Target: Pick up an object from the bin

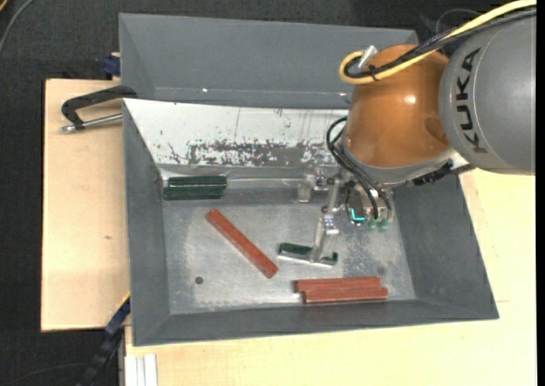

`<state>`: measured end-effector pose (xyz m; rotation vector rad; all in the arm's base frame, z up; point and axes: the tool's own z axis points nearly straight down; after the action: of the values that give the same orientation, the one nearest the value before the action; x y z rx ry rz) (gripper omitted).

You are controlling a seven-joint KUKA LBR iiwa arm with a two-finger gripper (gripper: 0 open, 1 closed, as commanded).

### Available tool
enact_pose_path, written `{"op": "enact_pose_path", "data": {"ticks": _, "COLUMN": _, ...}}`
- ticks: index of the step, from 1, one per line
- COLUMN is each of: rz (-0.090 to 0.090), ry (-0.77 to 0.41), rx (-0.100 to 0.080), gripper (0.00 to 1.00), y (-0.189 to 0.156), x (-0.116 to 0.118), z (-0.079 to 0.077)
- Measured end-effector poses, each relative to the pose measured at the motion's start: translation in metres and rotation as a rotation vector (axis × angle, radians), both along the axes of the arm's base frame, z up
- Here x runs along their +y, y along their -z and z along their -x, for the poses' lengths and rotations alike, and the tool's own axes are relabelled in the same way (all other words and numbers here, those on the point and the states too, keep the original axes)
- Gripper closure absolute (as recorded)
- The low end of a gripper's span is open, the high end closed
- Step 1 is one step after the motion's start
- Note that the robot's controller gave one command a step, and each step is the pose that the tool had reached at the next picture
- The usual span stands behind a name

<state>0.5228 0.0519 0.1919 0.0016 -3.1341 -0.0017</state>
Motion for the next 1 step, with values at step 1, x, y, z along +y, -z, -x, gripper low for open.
{"op": "enact_pose_path", "data": {"ticks": 1, "rz": 0.001, "ry": 0.049, "rx": 0.001, "gripper": 0.00, "y": 0.1223, "x": -0.0419, "z": 0.0220}}
